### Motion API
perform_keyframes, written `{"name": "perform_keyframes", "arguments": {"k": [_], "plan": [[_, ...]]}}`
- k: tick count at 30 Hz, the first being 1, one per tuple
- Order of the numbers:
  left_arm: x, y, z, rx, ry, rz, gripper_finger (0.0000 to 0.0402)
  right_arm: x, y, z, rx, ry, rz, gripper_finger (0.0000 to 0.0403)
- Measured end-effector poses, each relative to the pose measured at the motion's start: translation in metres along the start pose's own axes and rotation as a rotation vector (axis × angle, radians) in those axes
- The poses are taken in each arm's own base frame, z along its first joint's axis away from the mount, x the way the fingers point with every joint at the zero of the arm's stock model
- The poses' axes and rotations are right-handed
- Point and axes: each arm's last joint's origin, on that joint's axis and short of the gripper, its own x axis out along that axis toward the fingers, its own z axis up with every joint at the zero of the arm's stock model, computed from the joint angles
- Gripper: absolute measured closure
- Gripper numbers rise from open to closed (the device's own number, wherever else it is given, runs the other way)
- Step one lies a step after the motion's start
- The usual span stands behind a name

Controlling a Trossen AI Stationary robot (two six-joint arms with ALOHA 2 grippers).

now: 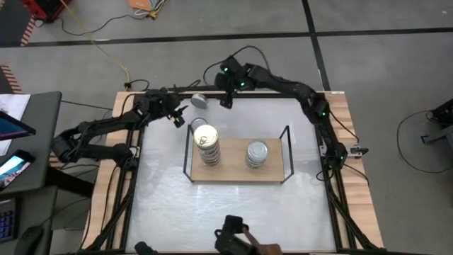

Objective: Stack canned seafood by type on shelf
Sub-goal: Stack the green tuna can on top of the green tuna can on the shelf

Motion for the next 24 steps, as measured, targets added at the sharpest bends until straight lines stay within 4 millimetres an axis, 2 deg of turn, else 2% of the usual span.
{"name": "perform_keyframes", "arguments": {"k": [5, 8, 12, 16, 20, 24], "plan": [[0.016, 0.014, 0.007, 0.064, 0.015, -0.055, 0.0249, -0.042, -0.017, 0.002, 0.0, -0.029, -0.027, 0.0113], [0.031, 0.025, 0.019, 0.08, 0.054, -0.103, 0.0249, -0.054, -0.024, 0.0, 0.019, -0.041, 0.003, 0.0113], [0.048, 0.038, 0.037, 0.096, 0.143, -0.072, 0.0249, -0.06, -0.023, -0.006, 0.046, 0.001, 0.062, 0.0113], [0.054, 0.042, 0.049, 0.14, 0.222, -0.138, 0.024, -0.062, -0.019, -0.013, 0.055, 0.08, 0.1, 0.0113], [0.06, 0.043, 0.057, 0.148, 0.198, -0.22, 0.0199, -0.06, -0.018, -0.013, 0.014, 0.074, 0.116, 0.0113], [0.075, 0.049, 0.057, 0.151, 0.187, -0.197, 0.0141, -0.06, -0.02, -0.006, -0.041, -0.015, 0.121, 0.0113]]}}
